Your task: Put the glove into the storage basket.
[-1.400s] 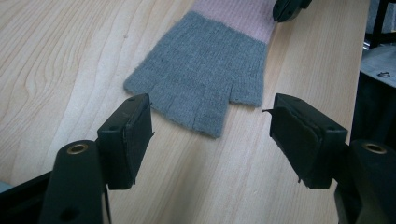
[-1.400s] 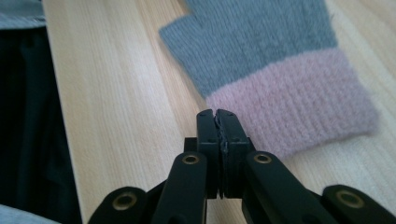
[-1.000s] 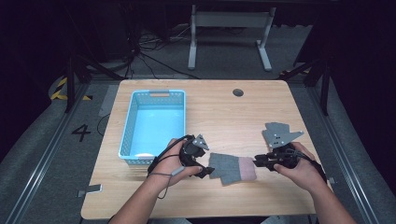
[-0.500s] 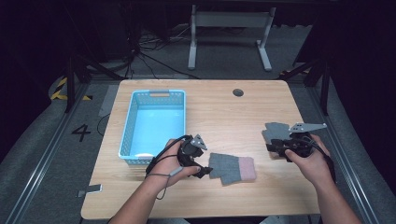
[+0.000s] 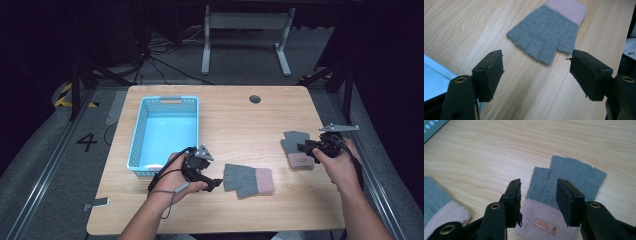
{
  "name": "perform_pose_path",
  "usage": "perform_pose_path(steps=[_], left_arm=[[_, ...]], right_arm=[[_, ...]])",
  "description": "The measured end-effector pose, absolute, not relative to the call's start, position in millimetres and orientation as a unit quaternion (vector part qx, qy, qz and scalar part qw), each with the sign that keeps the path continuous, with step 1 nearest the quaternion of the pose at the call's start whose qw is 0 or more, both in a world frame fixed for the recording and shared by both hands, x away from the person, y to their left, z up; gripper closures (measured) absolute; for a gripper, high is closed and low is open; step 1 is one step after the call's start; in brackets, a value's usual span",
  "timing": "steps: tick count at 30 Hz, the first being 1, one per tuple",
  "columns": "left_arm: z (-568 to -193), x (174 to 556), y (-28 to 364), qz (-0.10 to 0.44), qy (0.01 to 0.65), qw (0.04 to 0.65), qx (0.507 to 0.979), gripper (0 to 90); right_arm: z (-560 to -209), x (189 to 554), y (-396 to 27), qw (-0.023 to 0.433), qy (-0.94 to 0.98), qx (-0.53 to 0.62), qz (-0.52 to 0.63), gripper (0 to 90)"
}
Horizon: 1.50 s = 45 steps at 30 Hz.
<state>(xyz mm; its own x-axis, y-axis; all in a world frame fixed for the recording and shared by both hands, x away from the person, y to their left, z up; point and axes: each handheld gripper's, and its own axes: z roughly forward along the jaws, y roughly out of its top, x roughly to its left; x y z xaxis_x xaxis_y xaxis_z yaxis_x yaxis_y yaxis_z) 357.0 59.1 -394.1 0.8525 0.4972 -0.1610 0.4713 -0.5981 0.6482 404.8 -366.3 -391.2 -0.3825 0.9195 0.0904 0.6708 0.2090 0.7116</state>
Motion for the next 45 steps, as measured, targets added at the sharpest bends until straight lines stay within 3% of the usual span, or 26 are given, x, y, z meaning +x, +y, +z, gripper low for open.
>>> perform_pose_path(steps=[9, 27, 36, 39, 45], left_arm=[[-399, 354, 62, 0.001, 0.276, 0.323, 0.905, 29.2], [-398, 353, 64, 0.004, 0.269, 0.325, 0.907, 30.1], [-398, 353, 63, 0.007, 0.268, 0.327, 0.906, 29.2], [-398, 352, 62, 0.006, 0.266, 0.328, 0.907, 29.2], [-398, 353, 62, 0.007, 0.266, 0.328, 0.907, 29.2]], right_arm=[[-412, 429, -368, 0.184, 0.749, 0.561, 0.301, 52.1], [-436, 445, -358, 0.187, 0.752, 0.59, 0.227, 52.4], [-435, 448, -361, 0.178, 0.752, 0.595, 0.221, 67.1], [-434, 448, -362, 0.175, 0.755, 0.593, 0.219, 77.3], [-433, 447, -362, 0.177, 0.762, 0.583, 0.218, 84.4]])
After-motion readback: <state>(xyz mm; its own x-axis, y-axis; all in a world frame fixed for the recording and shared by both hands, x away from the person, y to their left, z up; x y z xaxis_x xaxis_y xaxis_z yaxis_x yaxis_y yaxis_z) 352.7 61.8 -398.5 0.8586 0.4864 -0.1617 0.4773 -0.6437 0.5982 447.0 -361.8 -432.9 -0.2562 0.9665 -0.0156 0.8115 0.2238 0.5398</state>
